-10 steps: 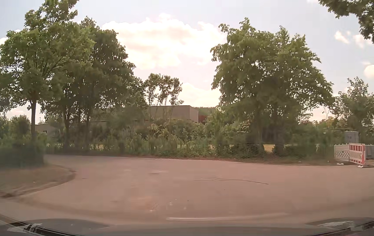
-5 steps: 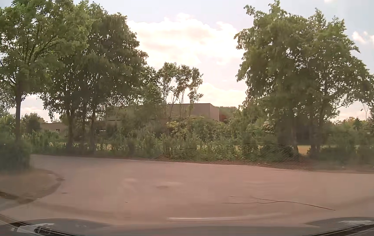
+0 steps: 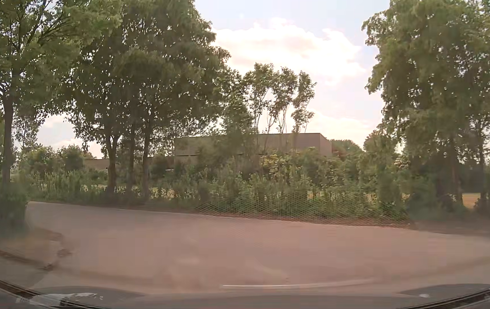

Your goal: Follow the waypoints while adhering to traffic rules and regulations

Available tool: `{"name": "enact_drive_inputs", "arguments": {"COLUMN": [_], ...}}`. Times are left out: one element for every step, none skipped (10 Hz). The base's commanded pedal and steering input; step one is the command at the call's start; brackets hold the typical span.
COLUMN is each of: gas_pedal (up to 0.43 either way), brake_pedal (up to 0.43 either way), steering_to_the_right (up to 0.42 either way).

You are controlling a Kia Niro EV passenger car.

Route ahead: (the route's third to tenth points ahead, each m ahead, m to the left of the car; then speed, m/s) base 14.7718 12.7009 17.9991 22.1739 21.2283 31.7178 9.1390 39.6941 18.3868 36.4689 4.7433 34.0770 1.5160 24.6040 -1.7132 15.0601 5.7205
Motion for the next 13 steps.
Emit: {"name": "enact_drive_inputs", "arguments": {"gas_pedal": [0.079,0.079,0.079,0.087,0.087,0.11,0.11,0.11,0.11,0.118,0.118,0.118,0.118], "brake_pedal": [0.012,0.006,0.012,0.012,0.012,0.012,0.012,0.012,0.012,0.012,0.012,0.012,0.012], "steering_to_the_right": [-0.247,-0.257,-0.269,-0.279,-0.29,-0.3,-0.309,-0.315,-0.317,-0.321,-0.333,-0.344,-0.353]}}
